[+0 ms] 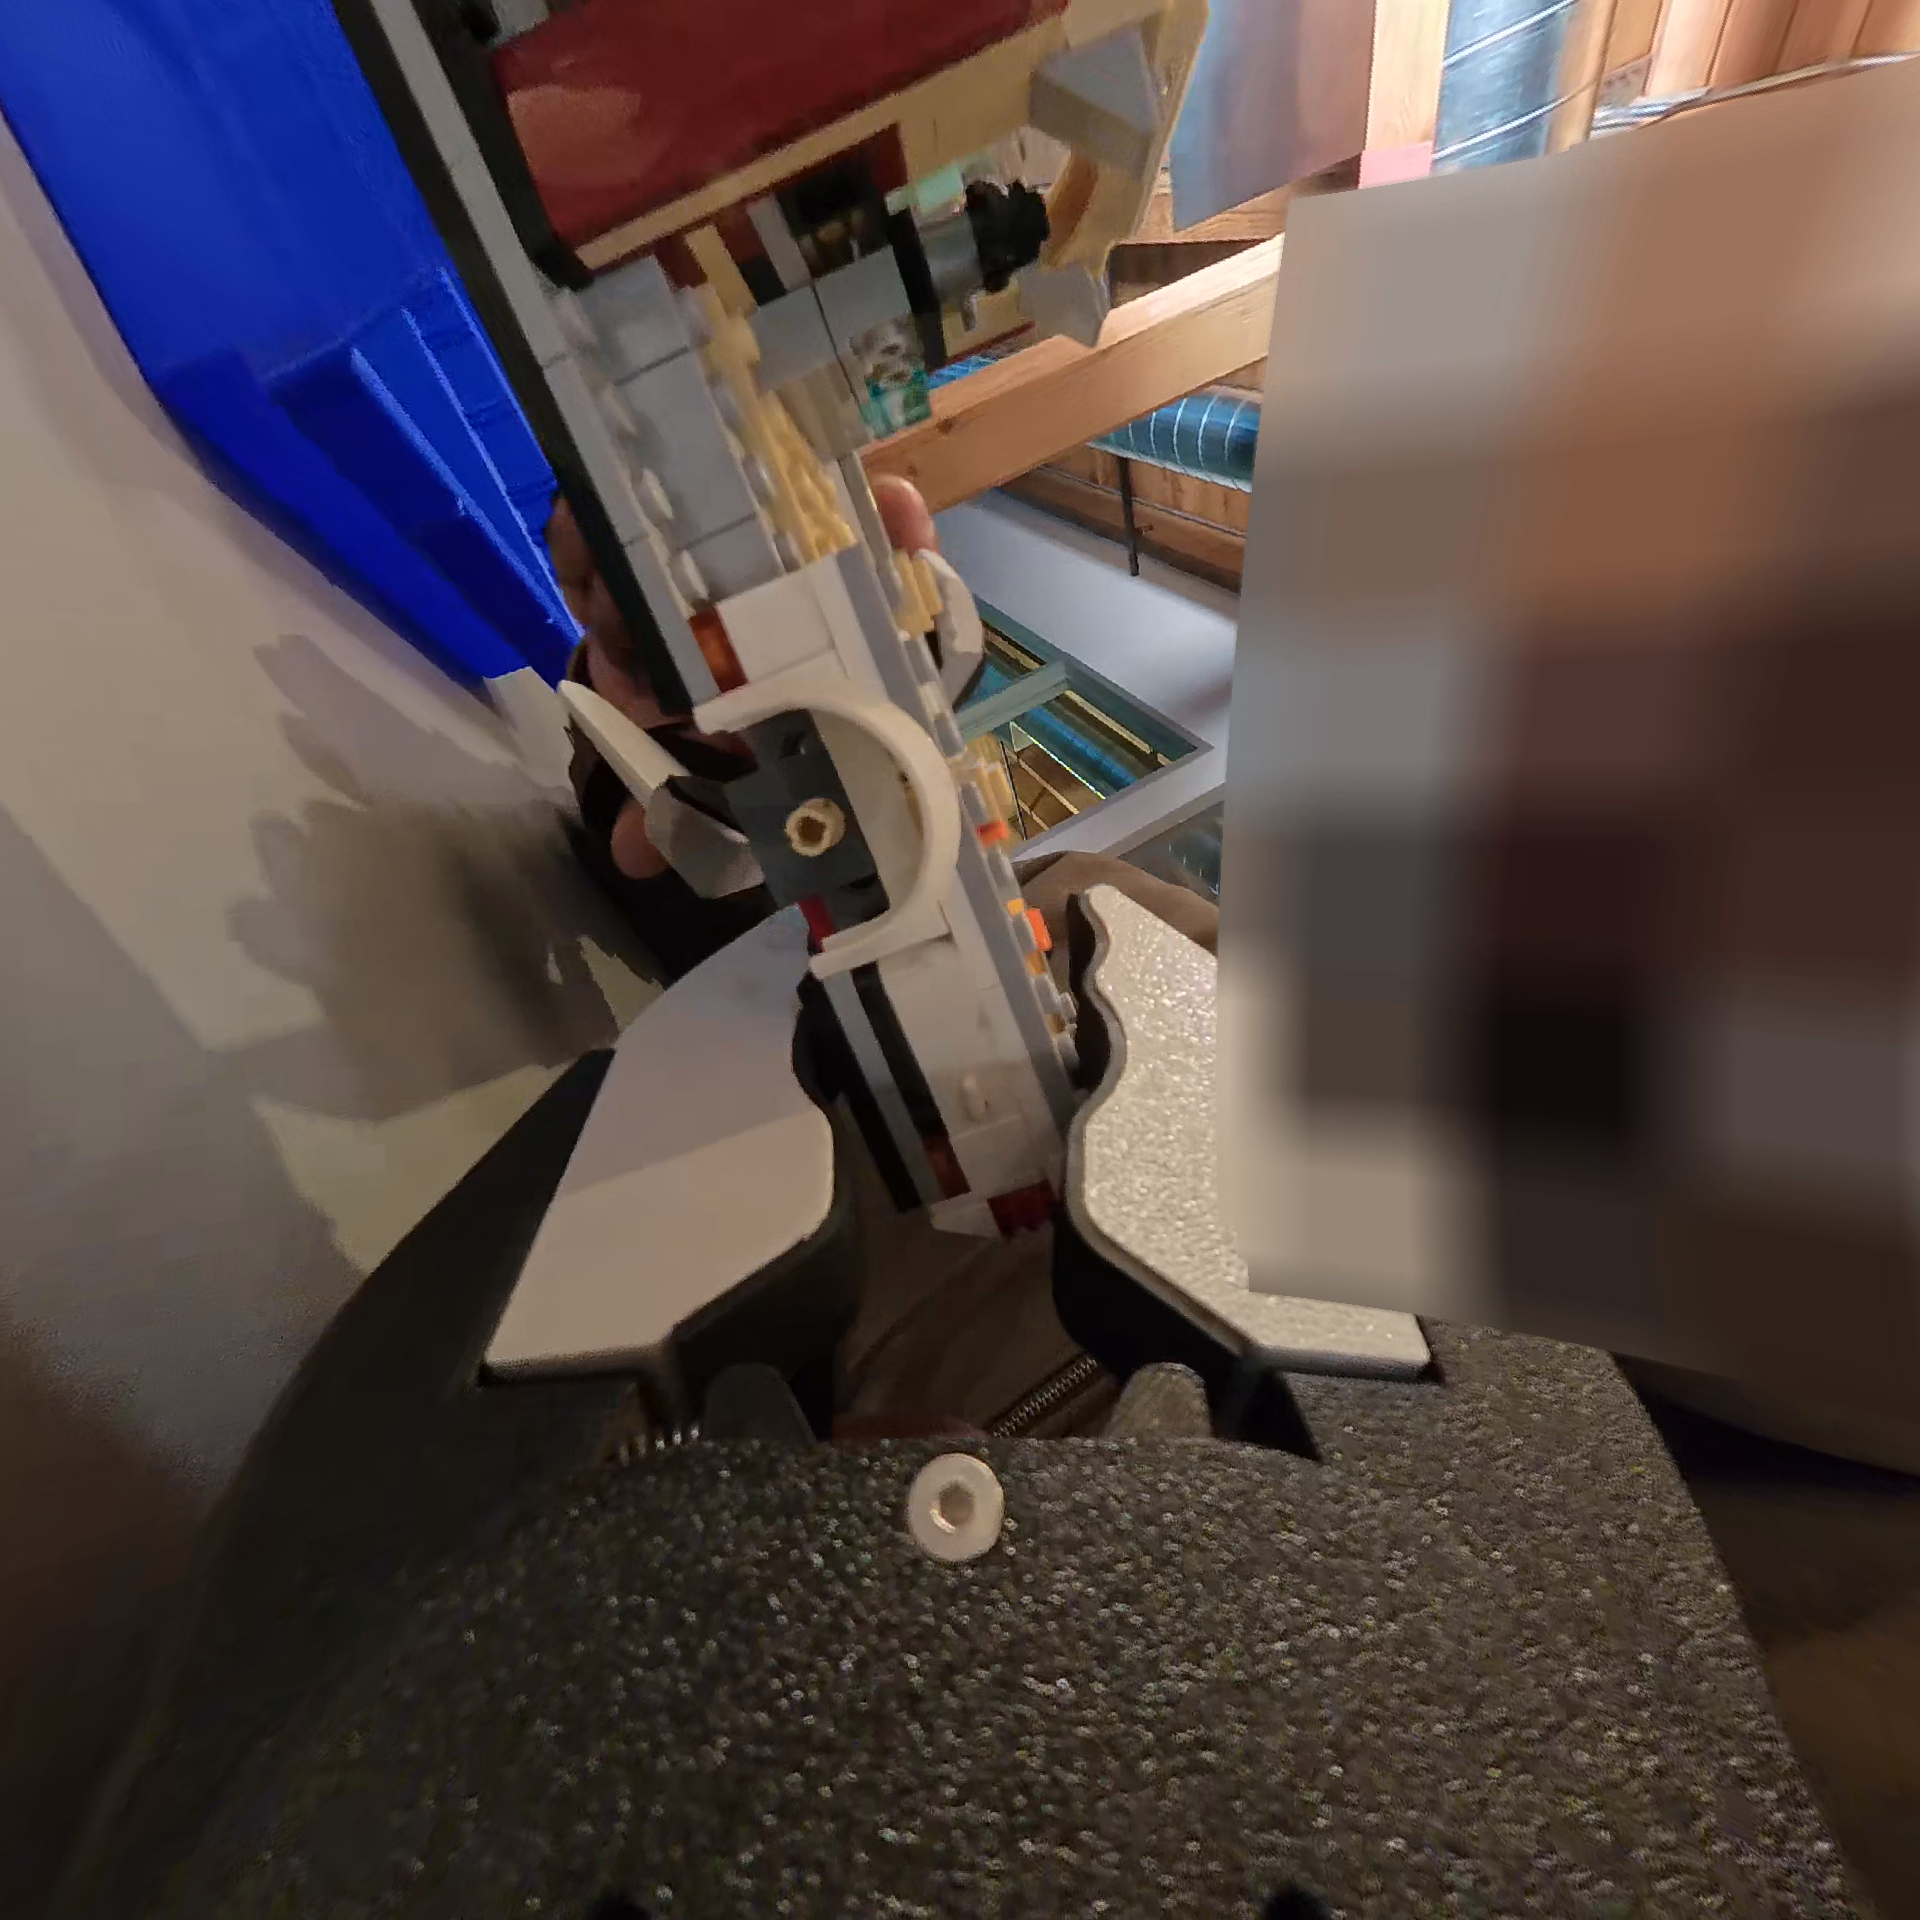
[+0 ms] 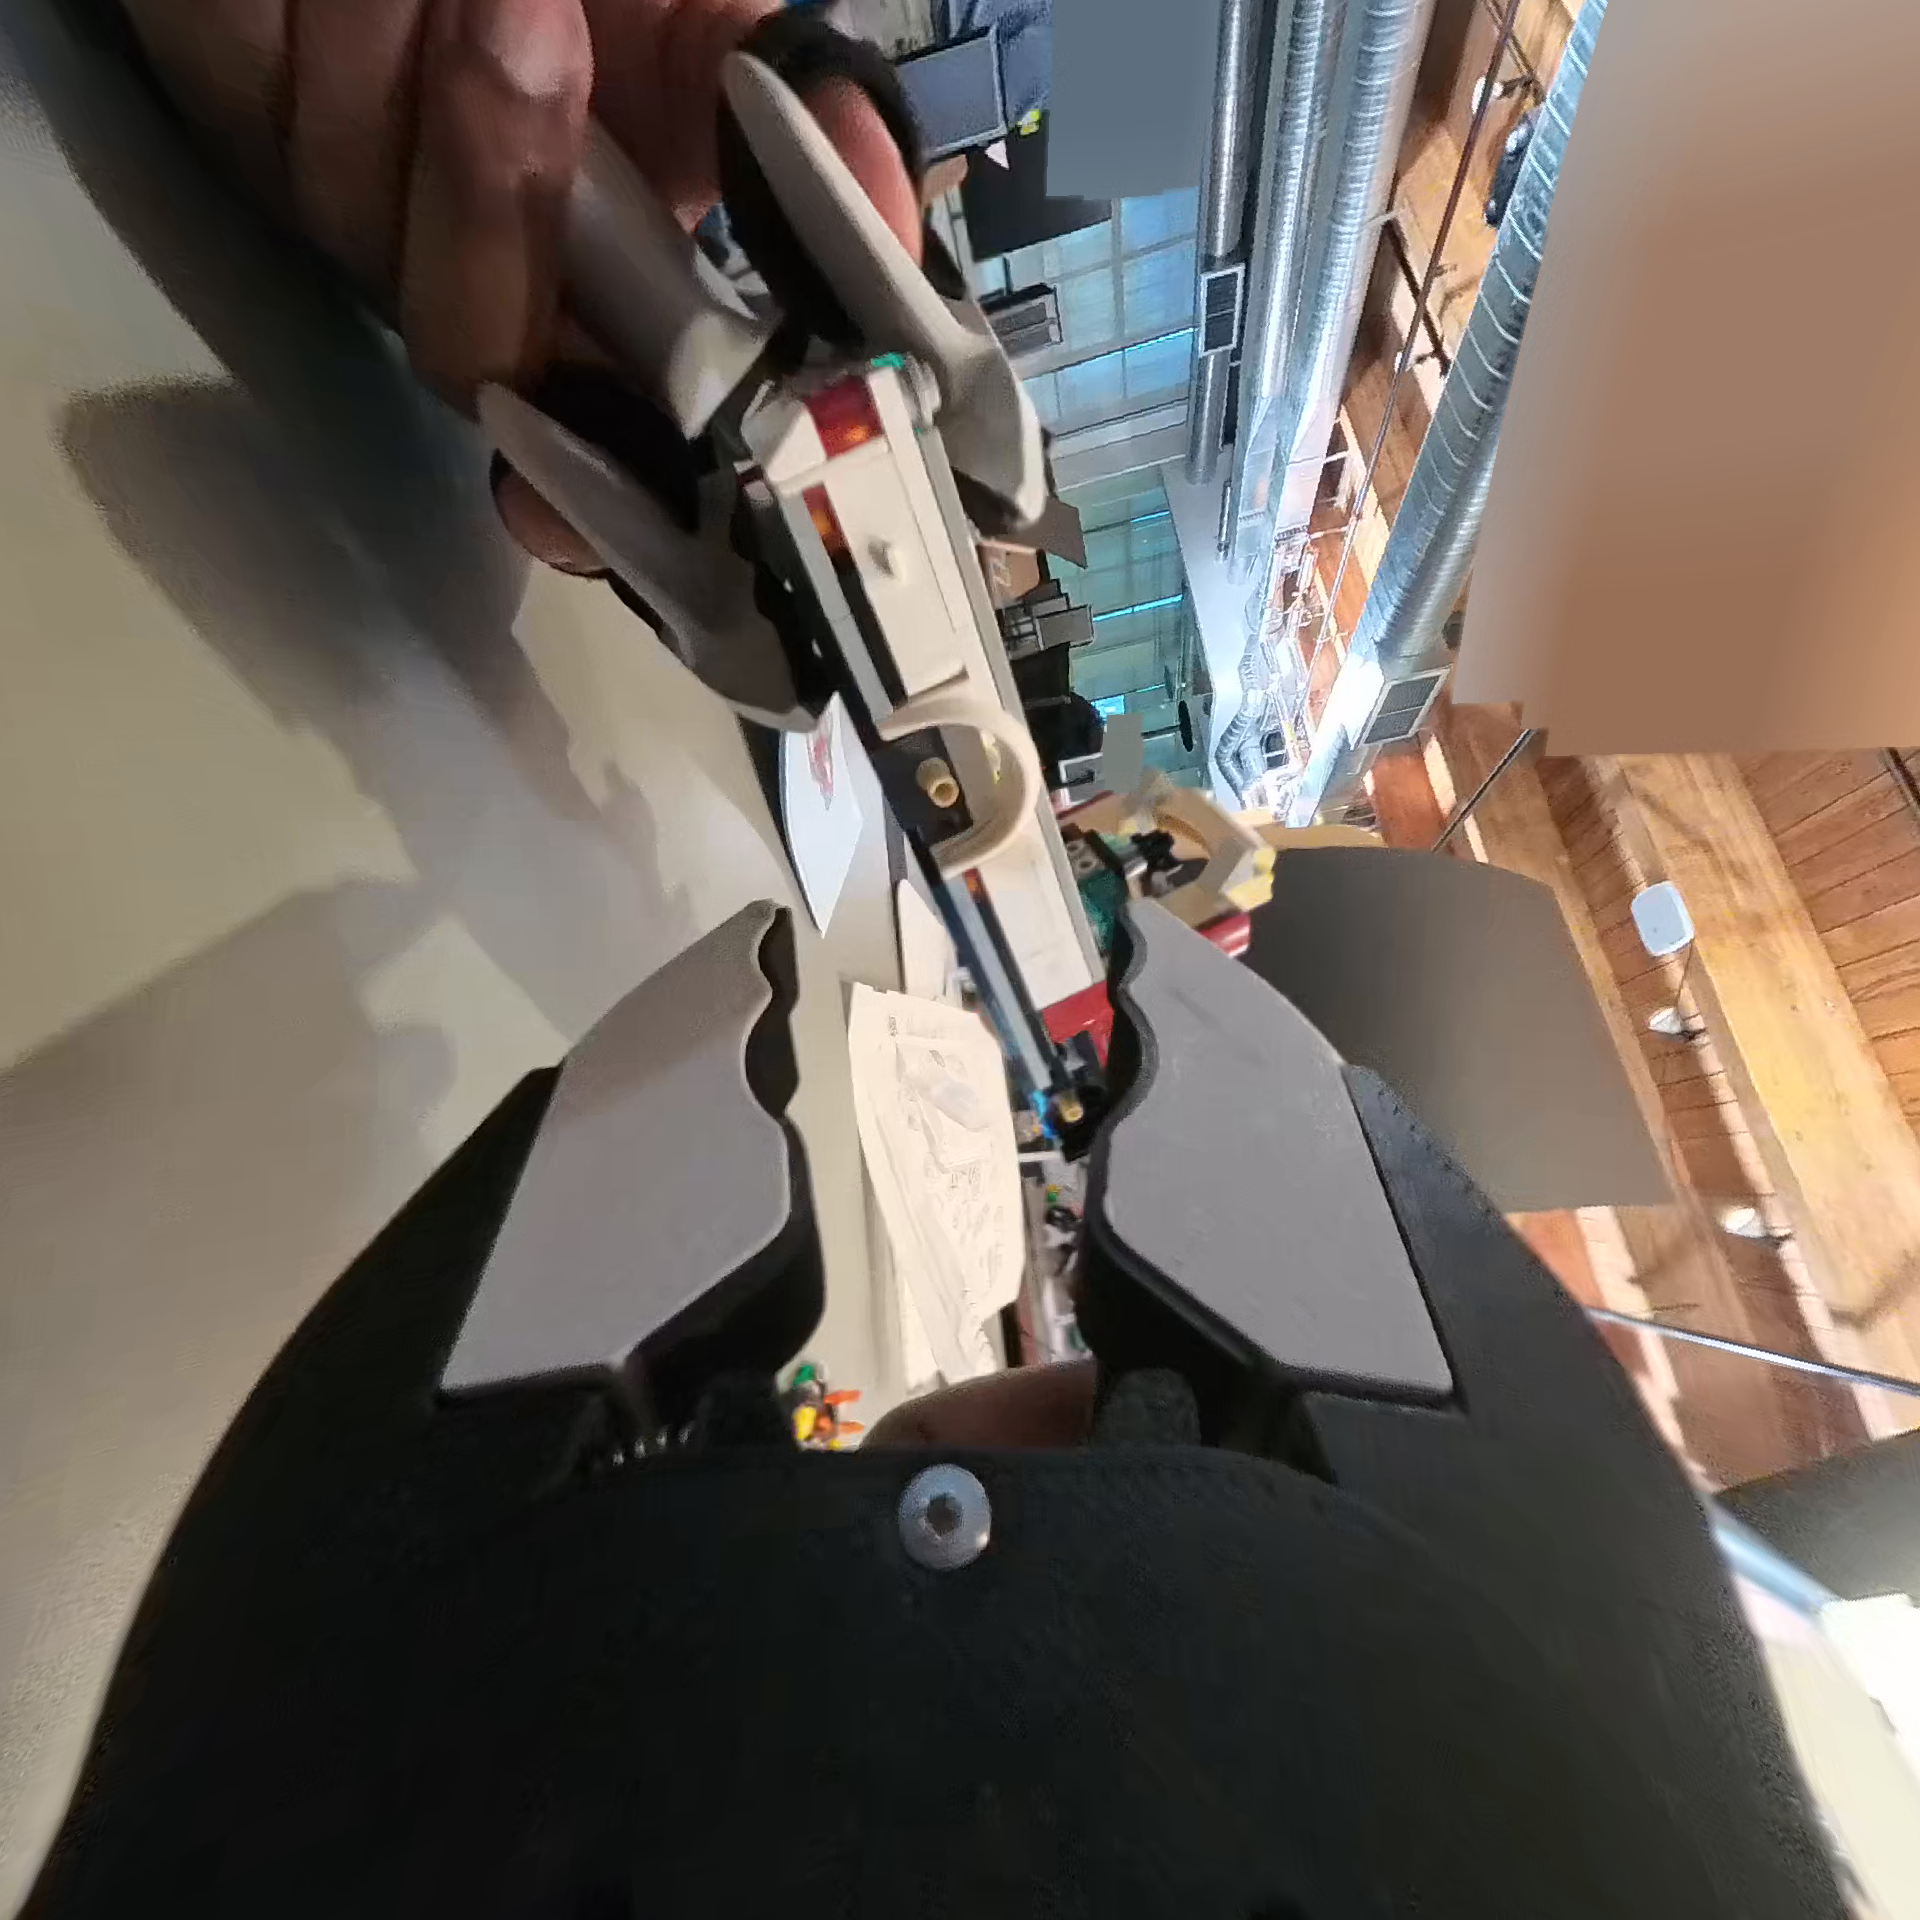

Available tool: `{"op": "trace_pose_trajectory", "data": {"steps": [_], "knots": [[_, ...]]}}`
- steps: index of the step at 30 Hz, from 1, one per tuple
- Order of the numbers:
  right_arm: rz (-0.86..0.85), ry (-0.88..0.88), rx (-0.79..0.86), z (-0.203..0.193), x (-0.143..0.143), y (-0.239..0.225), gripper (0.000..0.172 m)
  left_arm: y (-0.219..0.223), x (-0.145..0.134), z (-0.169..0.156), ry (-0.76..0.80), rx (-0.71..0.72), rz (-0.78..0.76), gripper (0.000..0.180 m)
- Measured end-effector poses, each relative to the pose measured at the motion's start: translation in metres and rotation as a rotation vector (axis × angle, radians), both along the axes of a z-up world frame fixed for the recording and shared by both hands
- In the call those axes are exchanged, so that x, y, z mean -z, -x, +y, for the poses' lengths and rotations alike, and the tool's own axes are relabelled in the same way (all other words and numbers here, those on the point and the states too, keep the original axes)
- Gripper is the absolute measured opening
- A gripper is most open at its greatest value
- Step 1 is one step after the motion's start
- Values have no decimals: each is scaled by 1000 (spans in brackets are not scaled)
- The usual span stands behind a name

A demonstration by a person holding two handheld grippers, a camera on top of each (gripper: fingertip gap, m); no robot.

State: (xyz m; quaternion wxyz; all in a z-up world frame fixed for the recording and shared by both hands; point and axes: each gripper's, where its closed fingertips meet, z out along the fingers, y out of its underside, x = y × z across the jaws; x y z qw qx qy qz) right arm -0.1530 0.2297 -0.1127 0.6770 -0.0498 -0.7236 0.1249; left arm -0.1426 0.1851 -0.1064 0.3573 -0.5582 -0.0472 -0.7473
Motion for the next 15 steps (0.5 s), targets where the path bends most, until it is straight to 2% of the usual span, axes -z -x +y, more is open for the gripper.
{"op": "trace_pose_trajectory", "data": {"steps": [3, 6, 9, 12, 15], "knots": [[-50, 133, 8, 5, 4, 0, 56, 0, -2, -2, -27, 14, 6, 41], [-161, 395, 7, 8, 12, -1, 55, 2, -2, -2, -39, 6, 26, 41], [-317, 733, 5, 7, 22, -4, 55, 5, -2, 0, -47, -21, 39, 41], [-445, 1103, -14, 1, 20, -10, 57, 6, -1, 2, -54, -55, 69, 41], [-459, 1537, -12, 9, 6, -10, 58, 2, 3, 5, -59, -87, 134, 41]]}}
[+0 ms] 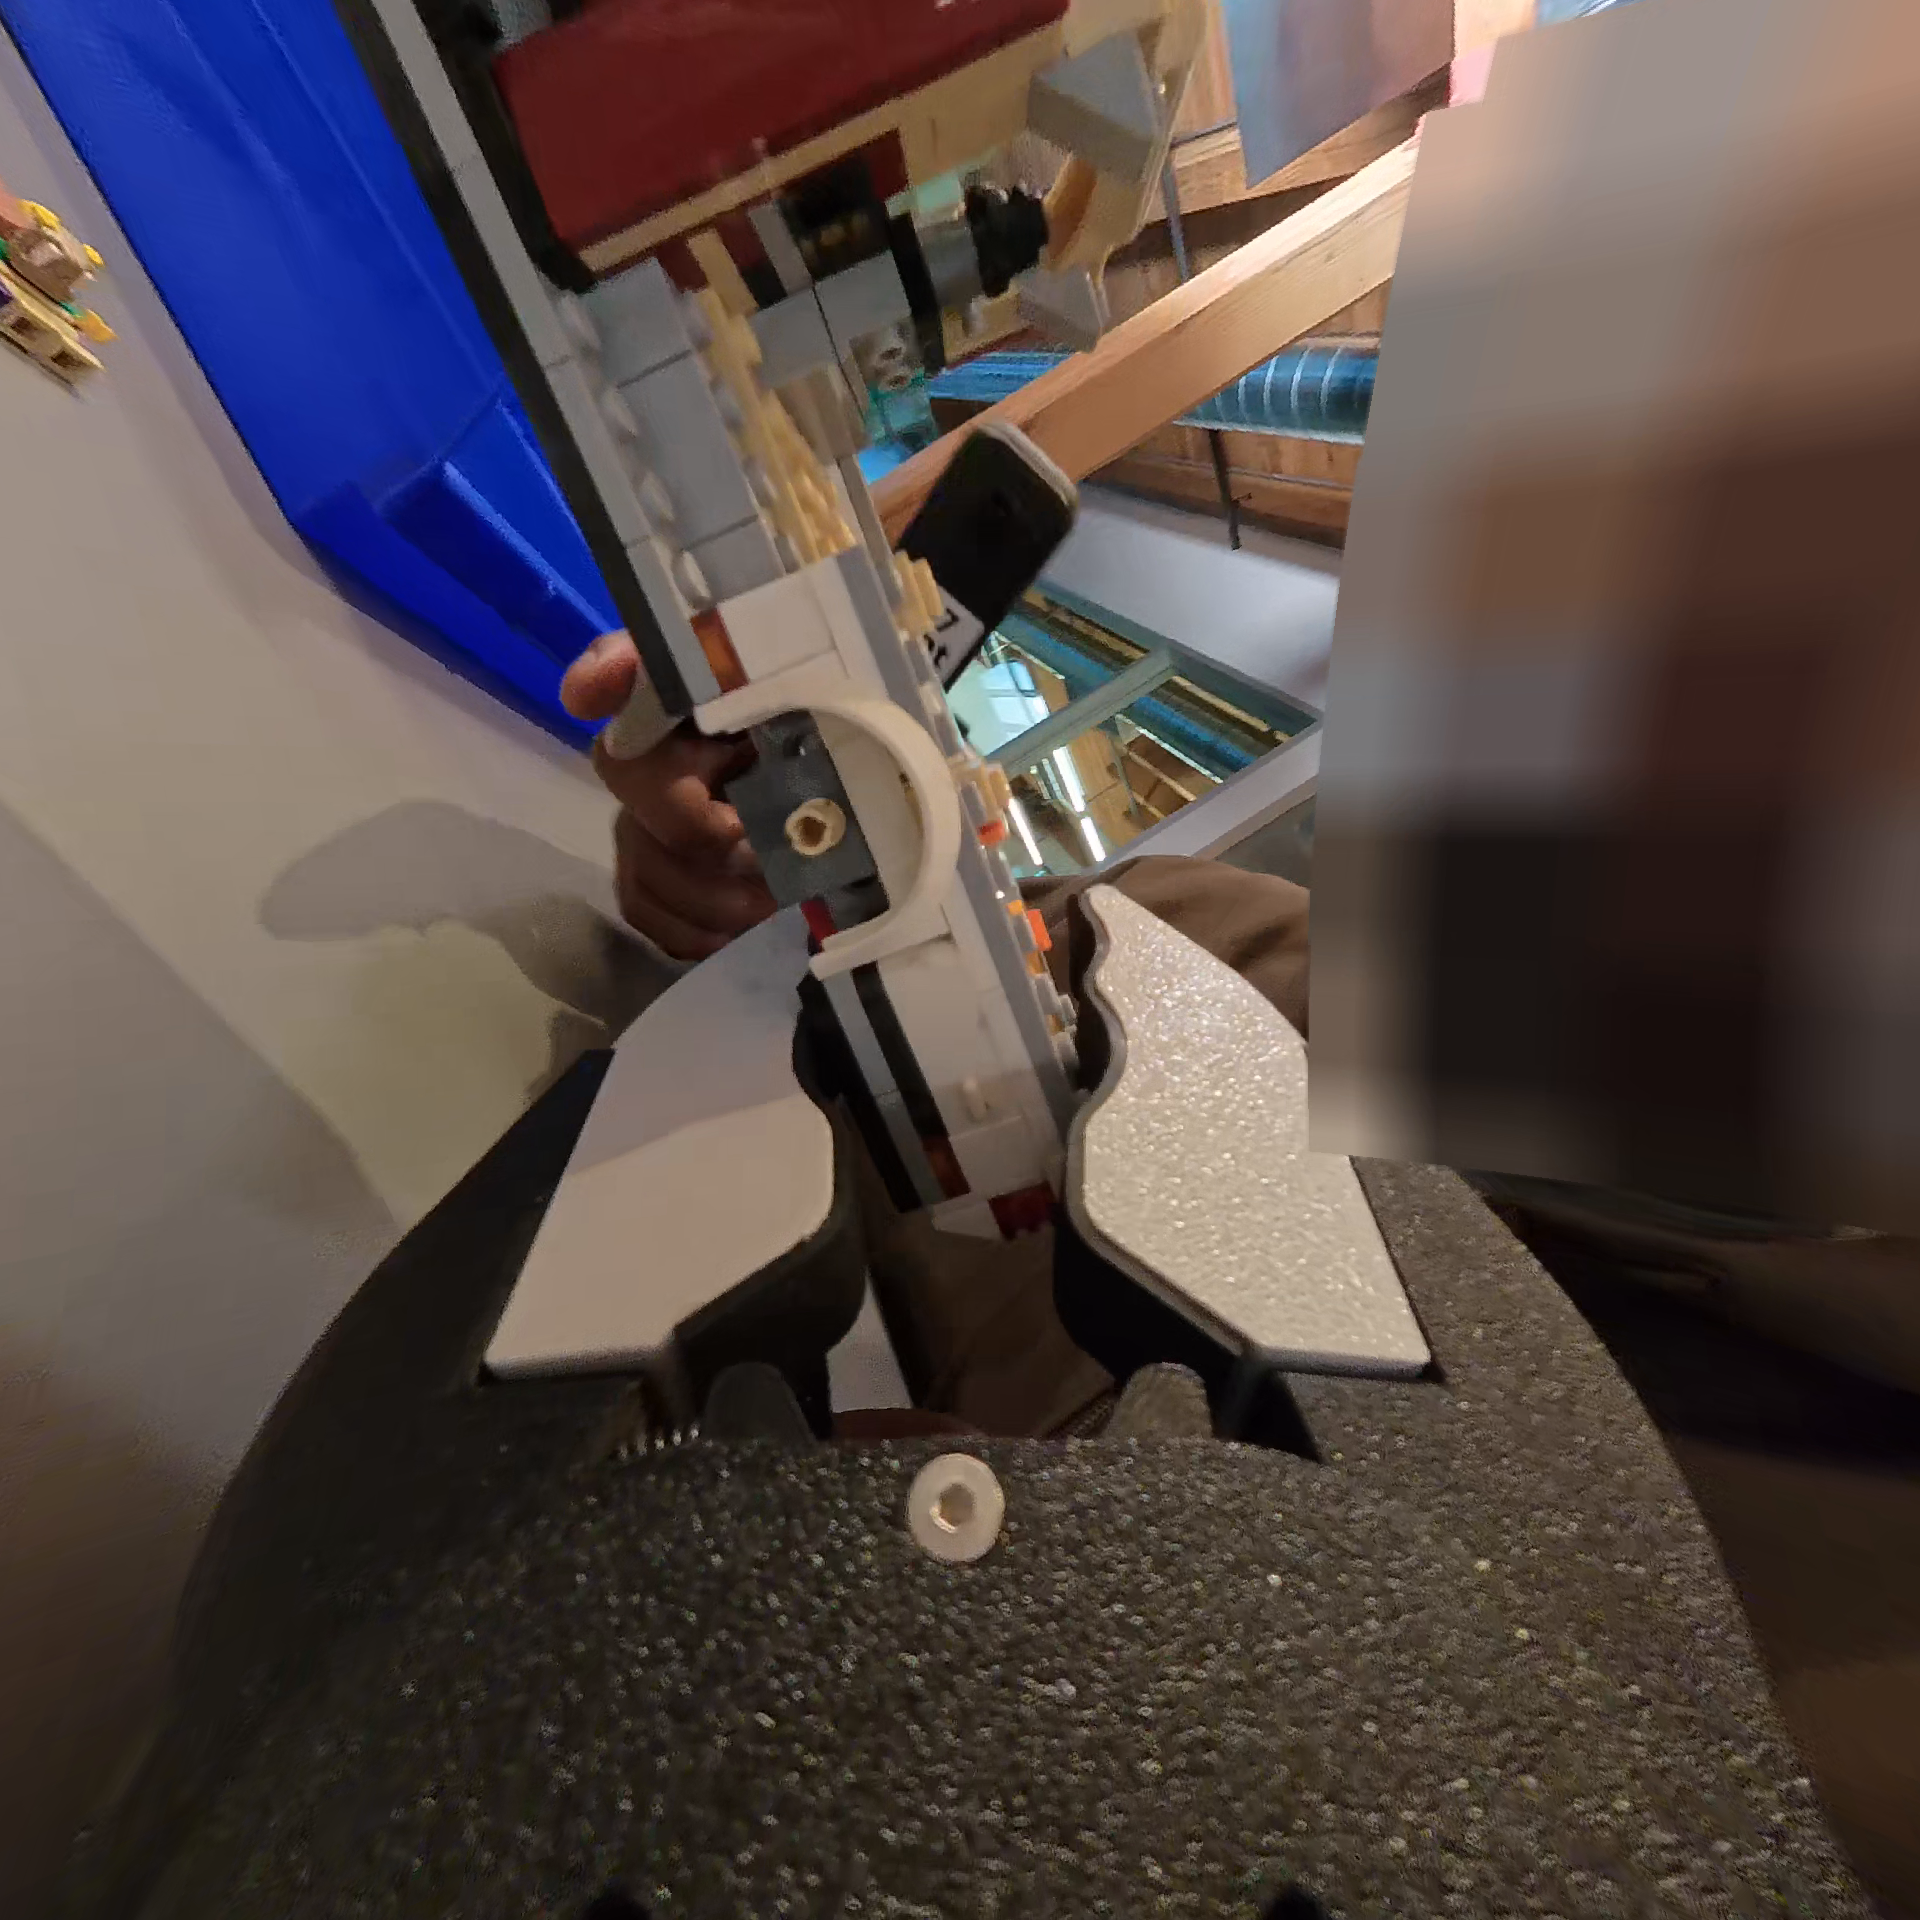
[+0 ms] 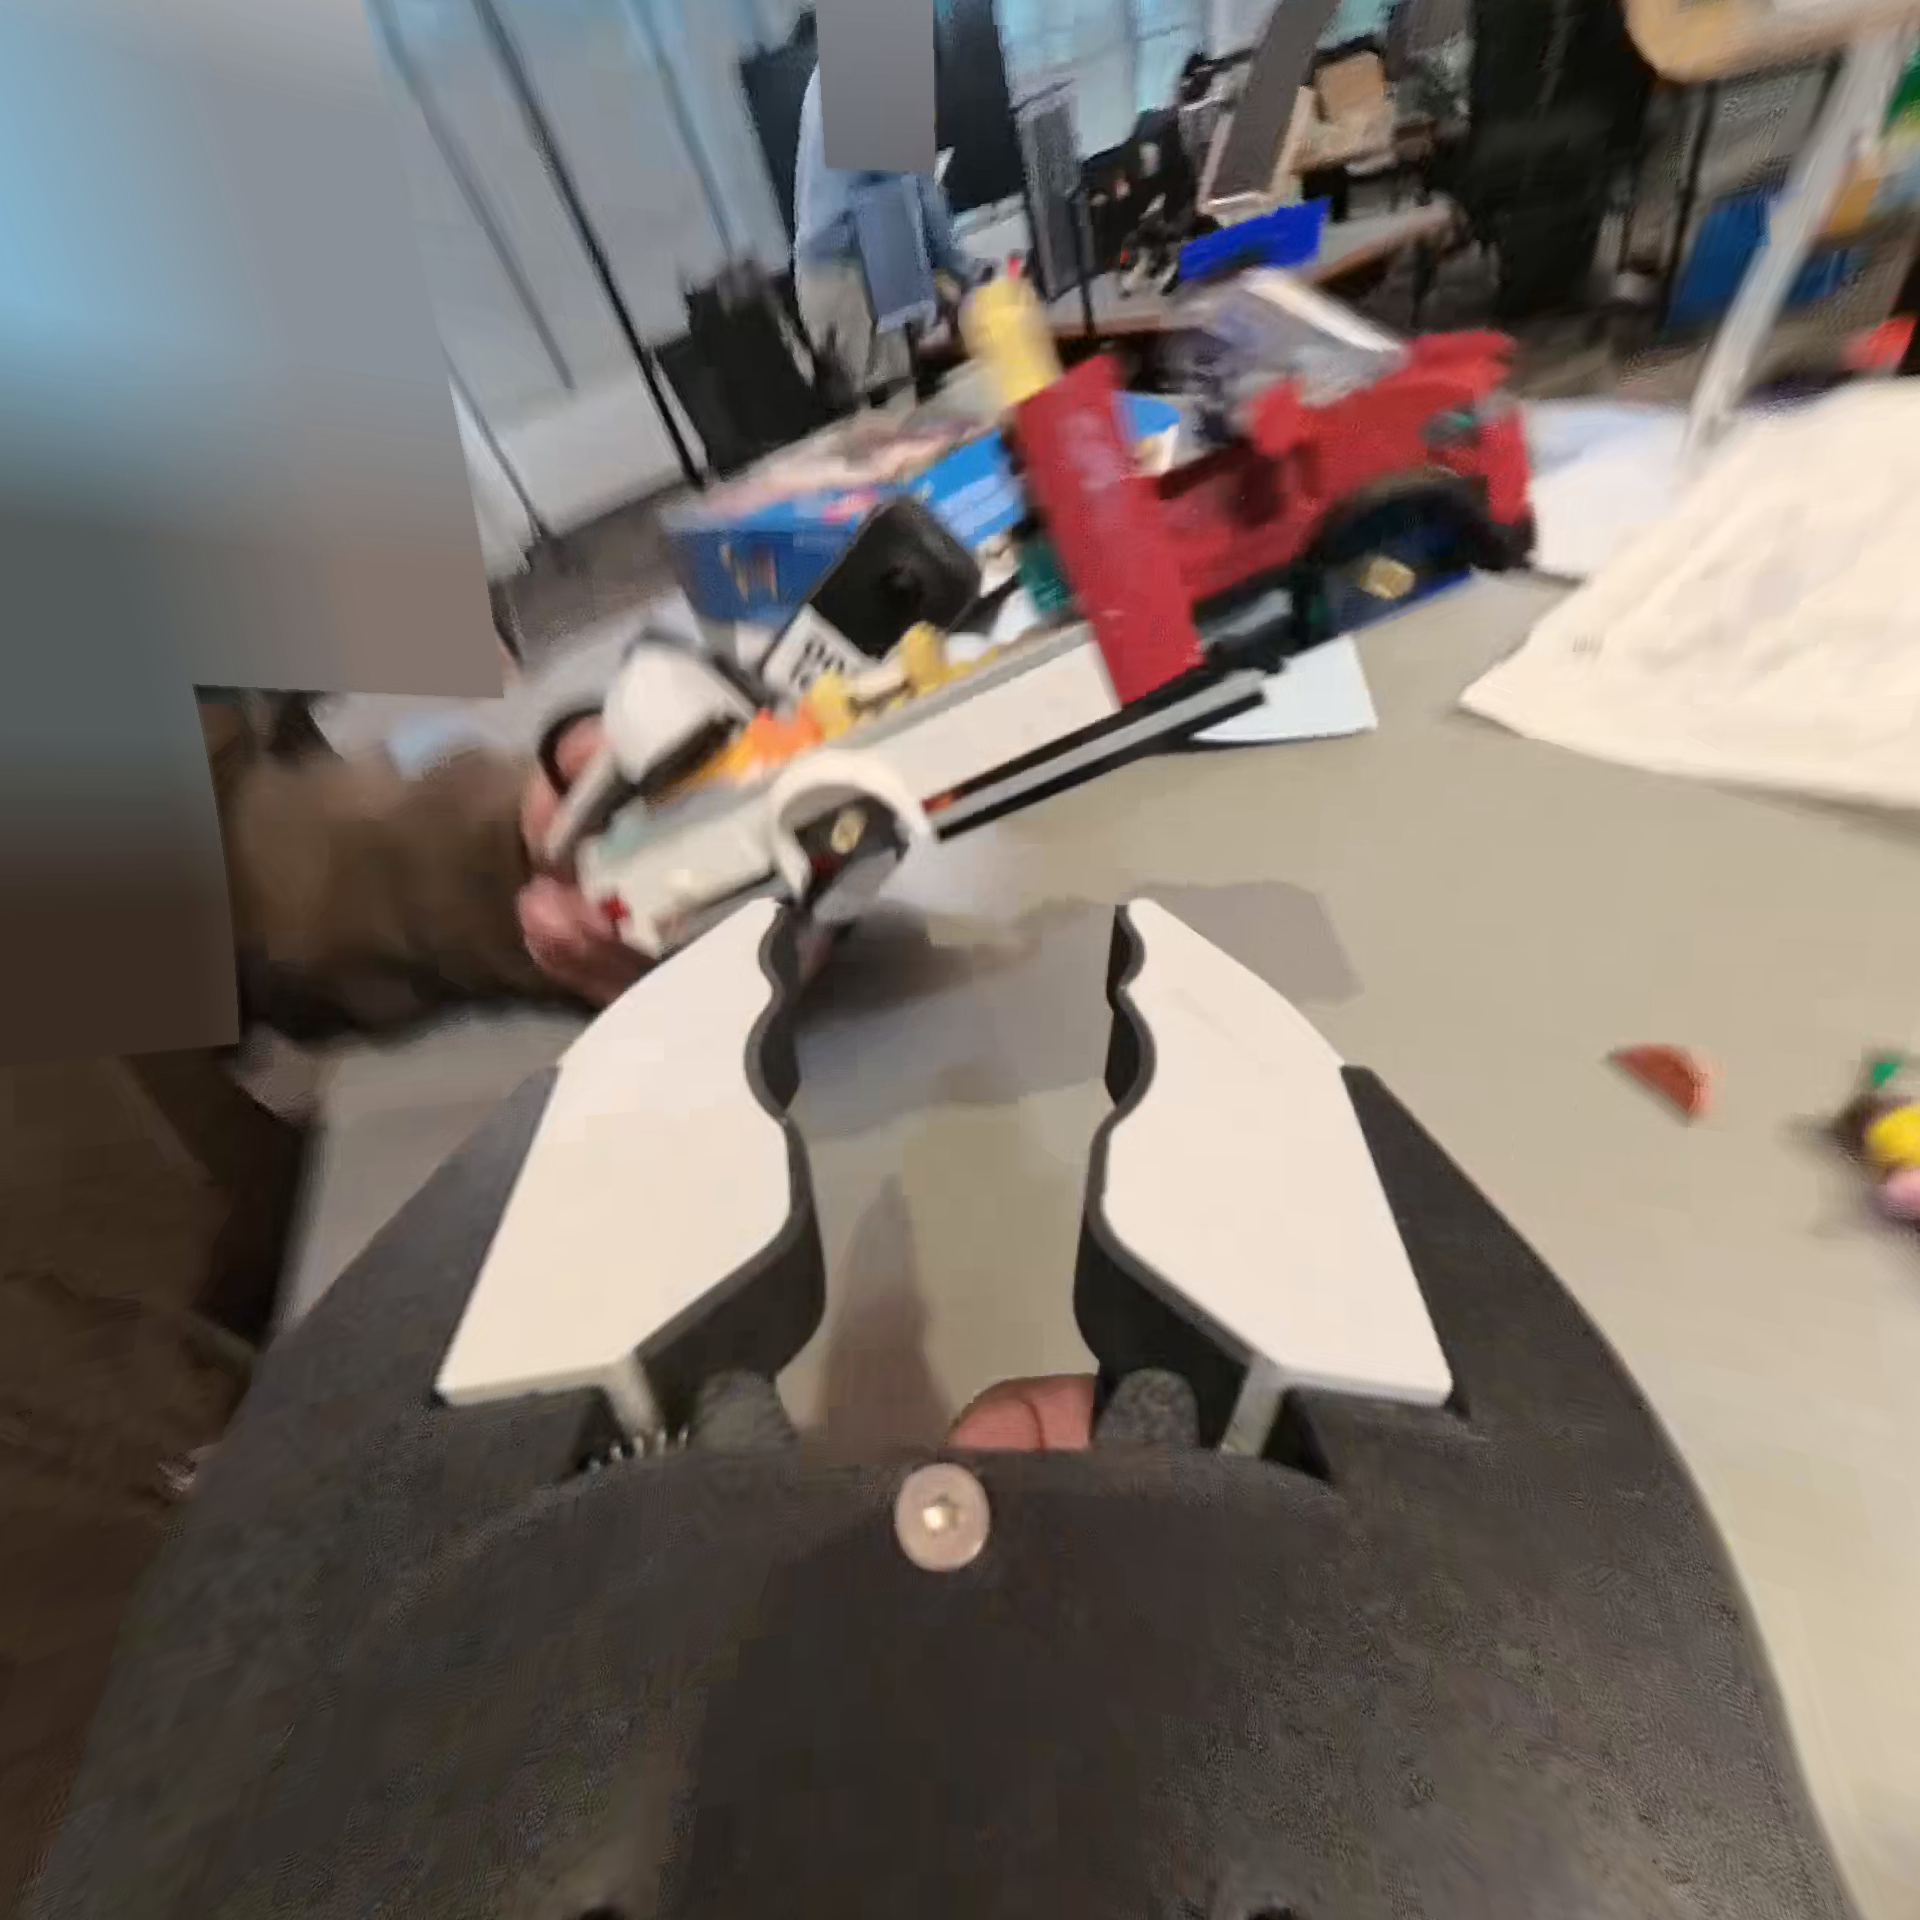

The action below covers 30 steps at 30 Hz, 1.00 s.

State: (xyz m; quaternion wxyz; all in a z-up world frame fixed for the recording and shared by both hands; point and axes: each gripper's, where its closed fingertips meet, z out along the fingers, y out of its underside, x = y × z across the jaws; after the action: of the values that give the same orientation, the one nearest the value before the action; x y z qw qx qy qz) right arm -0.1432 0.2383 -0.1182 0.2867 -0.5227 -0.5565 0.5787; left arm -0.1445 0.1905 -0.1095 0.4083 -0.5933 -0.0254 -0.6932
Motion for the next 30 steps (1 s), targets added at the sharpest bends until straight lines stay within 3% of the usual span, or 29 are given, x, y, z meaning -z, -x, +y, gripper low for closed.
{"op": "trace_pose_trajectory", "data": {"steps": [3, 6, 10, 16, 21, 26, 30], "knots": [[-81, 377, 78, 13, -3, 5, 60, -7, 3, 4, -1, -35, 56, 41], [-148, 525, 94, 9, 2, 10, 67, -14, 4, 8, 4, -67, 61, 41], [-140, 586, 100, 4, -4, 12, 66, -15, 5, 11, 33, -82, 19, 41], [-169, 684, 46, -6, -1, 15, 64, -28, 7, 6, 11, -41, 84, 41], [-153, 710, 13, -8, -3, 13, 38, -41, 10, 1, 10, 7, 125, 41], [-168, 714, 34, -6, 1, 12, 37, -37, 10, 5, 31, -14, 104, 42], [-176, 724, 48, -5, 4, 12, 34, -38, 16, 7, 75, -18, 129, 60]]}}
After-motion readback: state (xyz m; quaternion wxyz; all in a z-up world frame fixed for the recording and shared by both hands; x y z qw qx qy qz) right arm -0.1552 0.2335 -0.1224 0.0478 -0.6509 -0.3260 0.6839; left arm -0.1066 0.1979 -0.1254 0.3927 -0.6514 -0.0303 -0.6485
